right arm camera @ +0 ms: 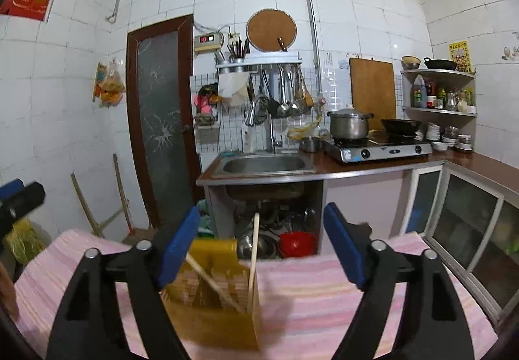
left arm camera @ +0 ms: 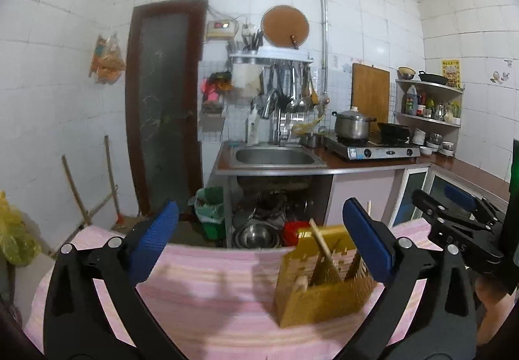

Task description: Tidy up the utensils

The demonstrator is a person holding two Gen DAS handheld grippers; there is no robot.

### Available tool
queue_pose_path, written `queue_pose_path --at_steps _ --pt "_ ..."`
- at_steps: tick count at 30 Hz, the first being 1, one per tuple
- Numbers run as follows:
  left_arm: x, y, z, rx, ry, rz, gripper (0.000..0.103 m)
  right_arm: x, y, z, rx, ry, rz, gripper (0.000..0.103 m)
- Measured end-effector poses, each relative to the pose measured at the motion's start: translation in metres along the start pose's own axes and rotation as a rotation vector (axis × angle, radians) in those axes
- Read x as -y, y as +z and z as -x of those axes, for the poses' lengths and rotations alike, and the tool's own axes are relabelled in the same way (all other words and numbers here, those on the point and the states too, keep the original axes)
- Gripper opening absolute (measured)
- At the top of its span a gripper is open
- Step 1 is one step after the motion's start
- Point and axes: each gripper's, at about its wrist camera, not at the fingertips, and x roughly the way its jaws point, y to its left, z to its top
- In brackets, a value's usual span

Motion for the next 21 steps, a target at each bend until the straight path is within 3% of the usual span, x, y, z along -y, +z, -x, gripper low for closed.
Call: queue_pose_path --at_steps 4,11,21 --pt "-0.021 -0.018 0.023 -0.060 0.017 0.046 0.098 -0.006 -0.020 0.026 -0.041 -0.019 0.033 0.092" --pt "-0.045 -0.077 0.030 -0.200 0.057 0.044 0.098 -0.005 -0.073 0.052 -0.154 -0.030 0.019 0.093" --pt "-0.050 -0.166 -0.004 -0.428 0.056 0.038 0.098 -0.005 -0.141 0.044 -0.337 -0.059 -0.018 0.093"
